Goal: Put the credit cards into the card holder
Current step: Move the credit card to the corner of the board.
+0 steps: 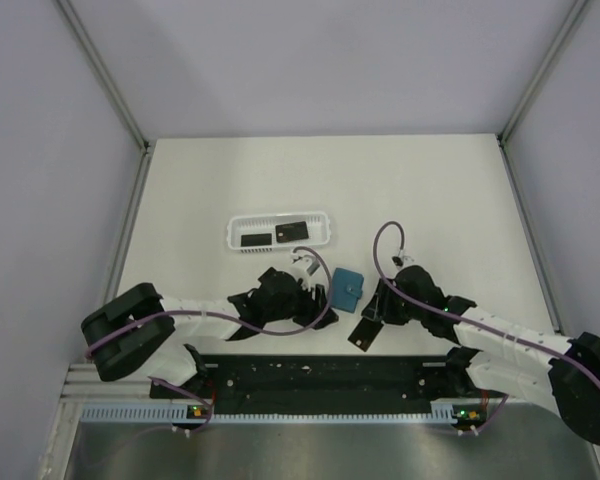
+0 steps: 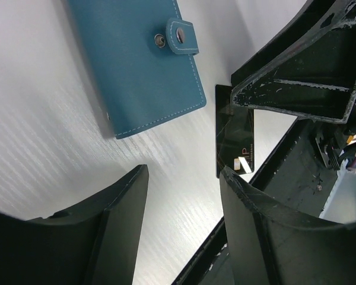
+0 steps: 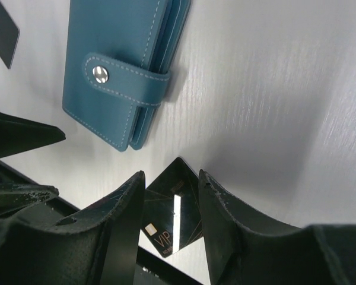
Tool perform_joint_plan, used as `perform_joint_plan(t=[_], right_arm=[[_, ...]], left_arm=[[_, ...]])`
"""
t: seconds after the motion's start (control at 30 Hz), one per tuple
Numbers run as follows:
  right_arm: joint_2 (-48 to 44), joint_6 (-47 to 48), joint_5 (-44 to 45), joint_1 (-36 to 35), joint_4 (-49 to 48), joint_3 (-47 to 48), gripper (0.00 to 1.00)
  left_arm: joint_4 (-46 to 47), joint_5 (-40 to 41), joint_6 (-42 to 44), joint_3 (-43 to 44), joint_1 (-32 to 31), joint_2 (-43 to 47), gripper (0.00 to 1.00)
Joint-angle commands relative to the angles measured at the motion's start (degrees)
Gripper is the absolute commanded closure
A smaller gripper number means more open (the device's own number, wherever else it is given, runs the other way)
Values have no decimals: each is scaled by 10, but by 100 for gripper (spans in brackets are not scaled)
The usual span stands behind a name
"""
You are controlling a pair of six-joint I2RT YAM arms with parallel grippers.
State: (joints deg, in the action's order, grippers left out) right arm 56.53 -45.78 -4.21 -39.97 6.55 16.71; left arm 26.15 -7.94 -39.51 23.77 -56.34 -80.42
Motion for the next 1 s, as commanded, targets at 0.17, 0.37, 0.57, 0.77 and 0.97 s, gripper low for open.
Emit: perform_joint_plan(t=[0.17, 0.37, 0.57, 0.77, 0.97], right_arm=[[-20, -6, -50, -6, 22, -38, 58], [-24, -6, -72, -7, -4, -48, 58], [0, -12, -92, -8, -41, -54, 57], [29, -16, -106, -8, -85, -54, 57], [14, -29, -90, -9, -85, -48, 56]], left_arm=[[27, -10, 3, 3, -17, 1, 46], [34, -11, 0, 8, -29, -9, 48], [36, -14, -1, 15, -44, -19, 49], [37, -11, -5, 15, -55, -26, 51], [43, -10, -10, 10, -61, -25, 52]])
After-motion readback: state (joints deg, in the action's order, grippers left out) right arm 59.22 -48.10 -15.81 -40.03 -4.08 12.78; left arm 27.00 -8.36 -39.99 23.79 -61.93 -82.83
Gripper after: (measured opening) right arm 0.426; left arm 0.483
